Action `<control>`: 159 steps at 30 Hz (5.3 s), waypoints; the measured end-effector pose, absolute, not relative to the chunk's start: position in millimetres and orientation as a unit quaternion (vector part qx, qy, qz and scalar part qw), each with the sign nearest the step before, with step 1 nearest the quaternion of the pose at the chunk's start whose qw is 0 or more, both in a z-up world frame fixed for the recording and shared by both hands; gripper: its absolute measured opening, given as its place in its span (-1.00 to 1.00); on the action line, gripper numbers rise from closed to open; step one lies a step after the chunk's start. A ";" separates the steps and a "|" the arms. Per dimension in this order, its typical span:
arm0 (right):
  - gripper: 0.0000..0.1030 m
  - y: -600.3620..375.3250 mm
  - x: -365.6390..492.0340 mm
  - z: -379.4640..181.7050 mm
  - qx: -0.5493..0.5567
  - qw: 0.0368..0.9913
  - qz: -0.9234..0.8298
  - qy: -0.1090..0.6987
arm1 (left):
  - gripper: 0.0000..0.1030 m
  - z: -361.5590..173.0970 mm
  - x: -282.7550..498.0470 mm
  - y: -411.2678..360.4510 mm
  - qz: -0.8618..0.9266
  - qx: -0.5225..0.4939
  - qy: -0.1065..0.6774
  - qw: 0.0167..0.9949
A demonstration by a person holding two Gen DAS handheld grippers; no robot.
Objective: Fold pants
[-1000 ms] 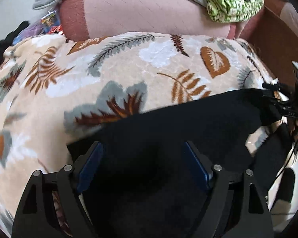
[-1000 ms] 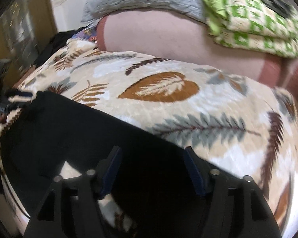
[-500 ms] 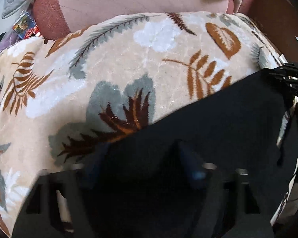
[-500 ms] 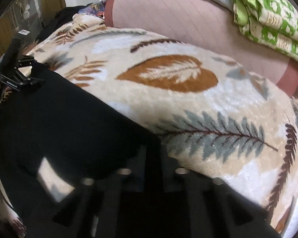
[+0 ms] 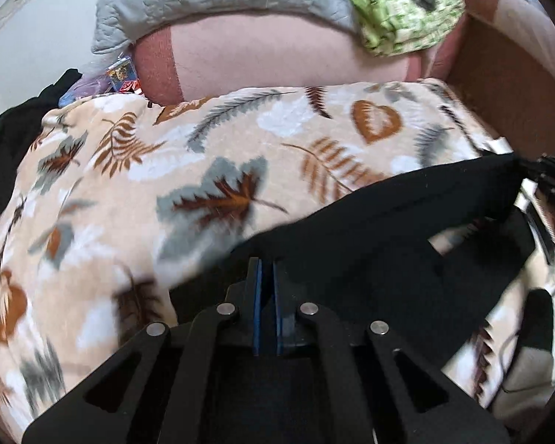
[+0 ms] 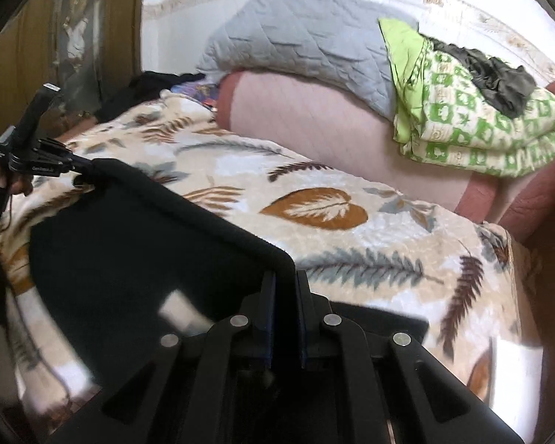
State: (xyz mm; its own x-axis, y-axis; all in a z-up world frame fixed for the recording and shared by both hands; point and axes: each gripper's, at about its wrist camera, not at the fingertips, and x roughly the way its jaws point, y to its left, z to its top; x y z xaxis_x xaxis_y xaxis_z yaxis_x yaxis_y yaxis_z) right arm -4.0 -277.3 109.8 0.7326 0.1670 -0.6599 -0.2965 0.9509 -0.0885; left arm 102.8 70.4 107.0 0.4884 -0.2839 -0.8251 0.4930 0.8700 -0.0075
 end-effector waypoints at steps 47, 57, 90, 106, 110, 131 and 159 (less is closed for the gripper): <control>-1.00 -280.1 -117.6 29.0 0.042 0.885 0.129 0.444 | -0.82 57.0 -5.6 108.5 -0.123 -0.109 0.467 0.869; 0.07 -322.5 -105.9 77.0 0.140 0.916 0.063 0.371 | -0.82 37.1 0.9 102.4 -0.098 -0.095 0.487 0.863; -0.93 -380.0 -116.1 50.4 0.185 0.878 -0.054 0.438 | -0.81 36.1 -1.1 99.9 -0.087 -0.093 0.488 0.863; -0.38 -348.9 -126.2 86.6 0.144 0.906 -0.040 0.396 | 0.05 89.0 -19.7 120.9 -0.057 -0.068 0.433 0.897; -0.24 -293.2 -87.7 80.4 0.150 0.907 0.056 0.390 | 0.08 85.1 -13.7 107.7 -0.066 -0.056 0.437 0.895; -0.26 -155.9 18.5 21.8 0.096 0.885 0.149 0.431 | 0.29 37.4 22.3 97.5 -0.039 -0.046 0.467 0.882; -0.17 -192.3 -84.7 26.6 0.067 0.893 0.135 0.424 | 0.33 44.1 -8.3 56.4 -0.069 -0.019 0.465 0.882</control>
State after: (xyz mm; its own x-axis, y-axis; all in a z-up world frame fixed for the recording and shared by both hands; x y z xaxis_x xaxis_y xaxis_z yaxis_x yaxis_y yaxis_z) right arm -84.7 -192.3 26.6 0.6050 0.2975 -0.7386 -0.1835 0.9547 0.2342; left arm -8.3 56.4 44.1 0.5583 -0.1401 -0.8177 0.1041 0.9897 -0.0984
